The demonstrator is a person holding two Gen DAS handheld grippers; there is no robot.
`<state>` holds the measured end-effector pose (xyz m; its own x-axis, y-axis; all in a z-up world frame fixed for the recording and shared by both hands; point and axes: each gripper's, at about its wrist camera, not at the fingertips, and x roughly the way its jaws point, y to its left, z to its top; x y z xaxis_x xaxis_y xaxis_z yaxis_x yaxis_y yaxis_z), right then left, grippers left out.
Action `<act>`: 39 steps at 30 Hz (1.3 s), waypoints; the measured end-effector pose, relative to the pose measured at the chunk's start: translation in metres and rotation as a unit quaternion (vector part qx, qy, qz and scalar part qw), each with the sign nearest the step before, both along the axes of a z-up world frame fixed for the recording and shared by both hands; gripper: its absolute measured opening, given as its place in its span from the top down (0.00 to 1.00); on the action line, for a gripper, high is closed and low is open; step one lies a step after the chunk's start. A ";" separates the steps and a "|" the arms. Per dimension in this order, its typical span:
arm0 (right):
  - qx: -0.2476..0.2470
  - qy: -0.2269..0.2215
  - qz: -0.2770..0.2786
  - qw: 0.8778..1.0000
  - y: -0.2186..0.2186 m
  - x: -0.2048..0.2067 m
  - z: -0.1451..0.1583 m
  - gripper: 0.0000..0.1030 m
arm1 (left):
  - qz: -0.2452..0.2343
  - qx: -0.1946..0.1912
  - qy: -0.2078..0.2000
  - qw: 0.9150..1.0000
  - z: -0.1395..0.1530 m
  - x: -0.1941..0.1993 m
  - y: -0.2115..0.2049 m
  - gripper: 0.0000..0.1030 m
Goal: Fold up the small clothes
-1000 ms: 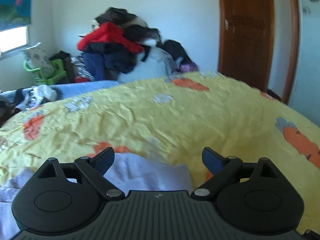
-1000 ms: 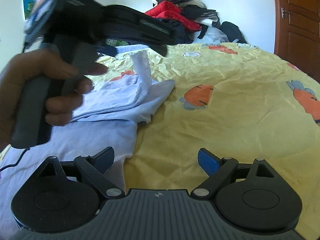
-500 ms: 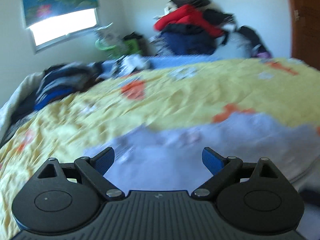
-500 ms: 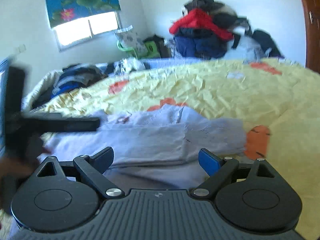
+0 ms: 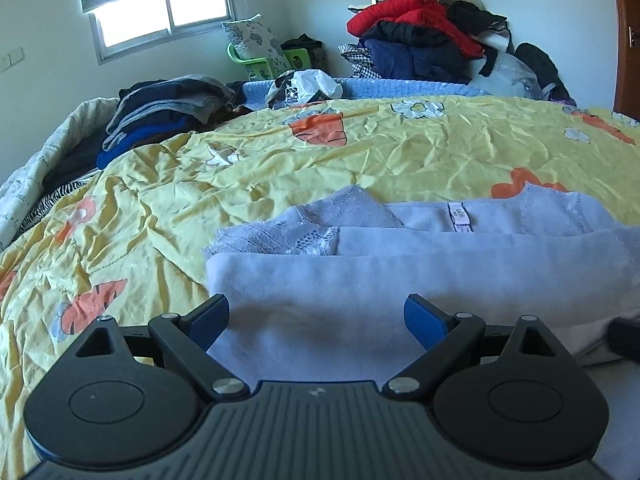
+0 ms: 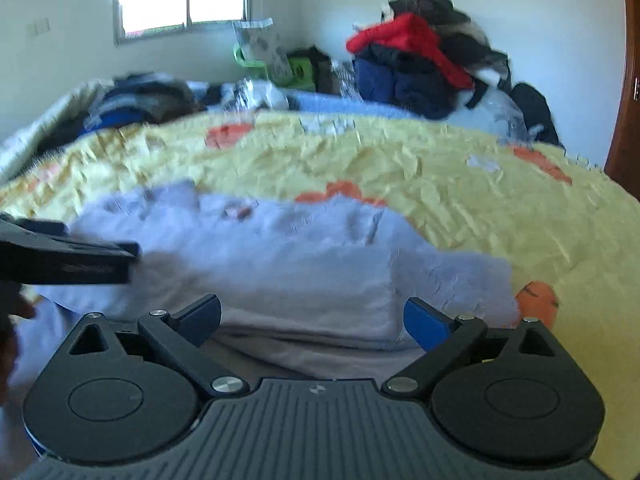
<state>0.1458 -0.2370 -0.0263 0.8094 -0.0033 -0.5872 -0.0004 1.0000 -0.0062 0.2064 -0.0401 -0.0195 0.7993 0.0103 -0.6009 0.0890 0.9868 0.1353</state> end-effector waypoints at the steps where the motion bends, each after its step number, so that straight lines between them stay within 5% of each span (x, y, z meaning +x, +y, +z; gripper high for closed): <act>1: -0.007 0.012 -0.011 1.000 0.000 0.006 -0.003 0.05 | 0.000 -0.001 0.001 1.000 0.001 -0.001 0.001 0.07; 4: -0.020 0.024 -0.043 0.999 -0.006 0.011 -0.006 0.07 | -0.002 -0.006 0.001 1.000 0.003 -0.010 0.005 0.07; 9: 0.004 0.001 -0.019 1.000 -0.004 -0.004 0.001 0.04 | -0.011 0.007 0.014 1.000 -0.007 -0.009 0.008 0.07; 13: -0.048 0.031 -0.044 0.997 0.003 0.009 -0.012 0.04 | -0.004 0.006 0.017 1.000 -0.009 -0.010 0.011 0.07; 27: 0.034 0.008 -0.047 0.998 -0.006 -0.054 -0.007 0.04 | 0.002 -0.029 0.029 0.999 -0.001 -0.047 0.037 0.07; 39: 0.044 0.019 -0.047 0.998 0.001 -0.081 -0.015 0.04 | -0.012 -0.034 0.040 0.999 -0.005 -0.074 0.036 0.07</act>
